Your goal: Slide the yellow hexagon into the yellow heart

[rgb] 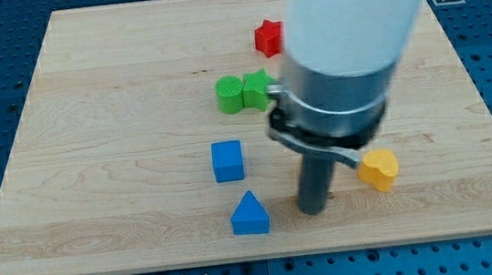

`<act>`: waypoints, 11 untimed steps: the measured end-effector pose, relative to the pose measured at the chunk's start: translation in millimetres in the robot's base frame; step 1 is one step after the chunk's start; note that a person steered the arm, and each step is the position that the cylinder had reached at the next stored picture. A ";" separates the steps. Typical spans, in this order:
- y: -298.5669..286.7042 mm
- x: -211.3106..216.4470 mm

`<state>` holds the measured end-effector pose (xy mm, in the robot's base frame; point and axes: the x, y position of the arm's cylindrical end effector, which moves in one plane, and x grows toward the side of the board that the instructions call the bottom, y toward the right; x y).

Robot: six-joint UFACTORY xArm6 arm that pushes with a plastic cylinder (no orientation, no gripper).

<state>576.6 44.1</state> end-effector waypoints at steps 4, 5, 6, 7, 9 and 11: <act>-5.7 -60.4; -14.5 -56.4; -3.9 -36.8; 26.2 -29.7; 67.0 -29.7; -36.6 -55.1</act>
